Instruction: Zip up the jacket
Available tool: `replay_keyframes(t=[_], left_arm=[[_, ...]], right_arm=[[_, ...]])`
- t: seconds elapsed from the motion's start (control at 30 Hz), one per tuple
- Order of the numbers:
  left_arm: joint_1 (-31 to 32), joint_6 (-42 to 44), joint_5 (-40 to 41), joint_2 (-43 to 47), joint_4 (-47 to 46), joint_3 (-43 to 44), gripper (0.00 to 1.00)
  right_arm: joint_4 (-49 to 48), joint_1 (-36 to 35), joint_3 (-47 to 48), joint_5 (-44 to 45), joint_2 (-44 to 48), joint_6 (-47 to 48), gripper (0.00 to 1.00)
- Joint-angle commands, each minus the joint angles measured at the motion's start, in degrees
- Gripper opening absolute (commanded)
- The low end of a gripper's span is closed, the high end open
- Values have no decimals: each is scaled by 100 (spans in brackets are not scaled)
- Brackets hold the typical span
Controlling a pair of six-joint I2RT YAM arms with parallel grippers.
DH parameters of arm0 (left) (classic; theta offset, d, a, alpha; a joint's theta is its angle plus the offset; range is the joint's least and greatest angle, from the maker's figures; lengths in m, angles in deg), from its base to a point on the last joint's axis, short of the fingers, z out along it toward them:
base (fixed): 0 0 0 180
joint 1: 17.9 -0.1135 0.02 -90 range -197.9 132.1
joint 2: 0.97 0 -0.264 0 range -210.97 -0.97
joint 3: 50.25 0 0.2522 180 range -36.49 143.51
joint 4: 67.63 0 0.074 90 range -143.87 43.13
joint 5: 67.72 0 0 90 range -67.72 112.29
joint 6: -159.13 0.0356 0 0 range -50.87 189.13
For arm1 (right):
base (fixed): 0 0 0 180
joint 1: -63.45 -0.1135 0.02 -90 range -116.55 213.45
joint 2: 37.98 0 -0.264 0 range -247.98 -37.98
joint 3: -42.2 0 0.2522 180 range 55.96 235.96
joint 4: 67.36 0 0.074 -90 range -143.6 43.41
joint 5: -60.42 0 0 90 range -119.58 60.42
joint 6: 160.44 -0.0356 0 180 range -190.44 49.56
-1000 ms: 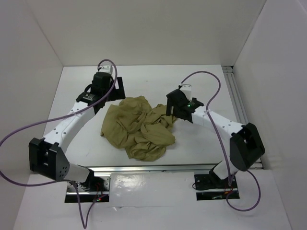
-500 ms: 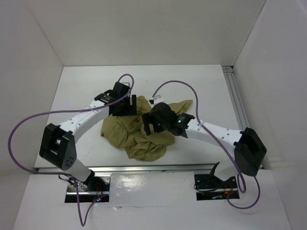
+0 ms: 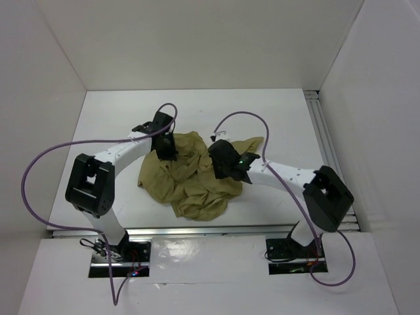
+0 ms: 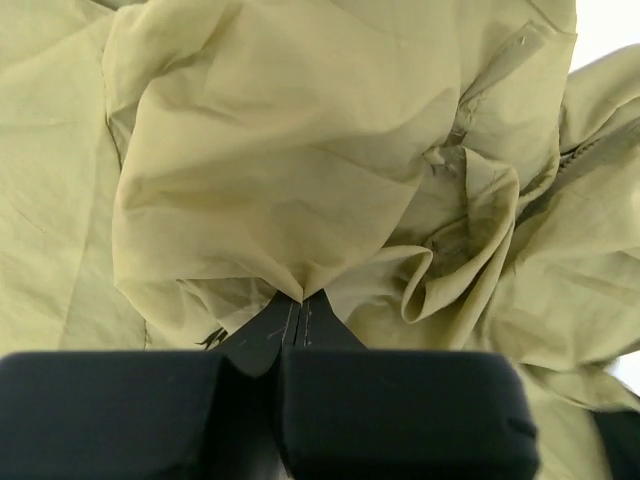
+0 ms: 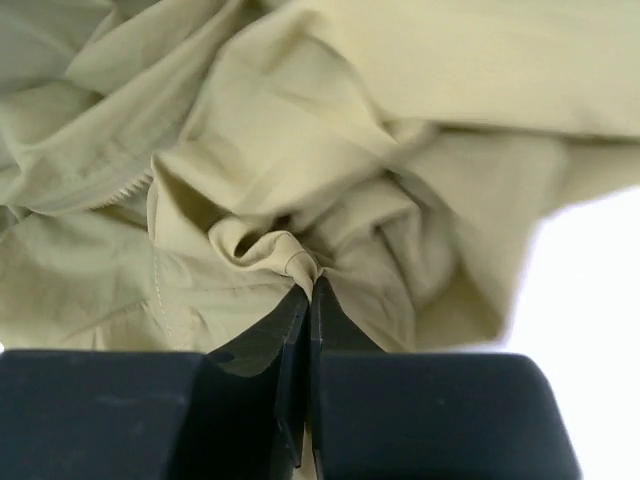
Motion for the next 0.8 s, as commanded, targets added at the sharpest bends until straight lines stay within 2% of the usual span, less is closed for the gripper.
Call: replay_keyframes(t=[0.0, 0.17, 0.27, 0.33, 0.37, 0.4, 0.47, 0.5, 0.6, 0.7, 0.77], left_arm=[[-141, 1, -47, -40, 45, 271, 0], [-203, 150, 198, 249, 150, 149, 0], [-335, 150, 147, 487, 151, 86, 1], [-335, 229, 199, 610, 307, 261, 20], [-335, 229, 199, 611, 405, 367, 34], [-335, 299, 295, 611, 519, 576, 52], [-257, 361, 480, 680, 651, 745, 67], [-178, 440, 542, 681, 713, 885, 69], [393, 642, 841, 655, 766, 1131, 70], [868, 642, 894, 165, 950, 1579, 70], [1044, 555, 886, -100, 1012, 1782, 73]], right_arm=[[113, 122, -285, 545, 1065, -230, 5], [333, 185, -1163, 1194, 2332, -635, 5], [482, 246, -1796, 1266, 2974, -995, 5], [676, 386, -2035, 1091, 3055, -1180, 7], [824, 439, -2035, 1090, 3055, -1293, 11], [1122, 500, -2035, 1090, 3055, -1399, 11], [1343, 501, -2035, 1090, 3002, -1532, 19], [1431, 501, -1983, 1090, 3002, -1610, 38], [1424, 501, -1755, 1152, 3186, -1533, 62], [1152, 501, -1351, 1081, 3266, -1251, 68], [1072, 501, -843, 1029, 3135, -1198, 69]])
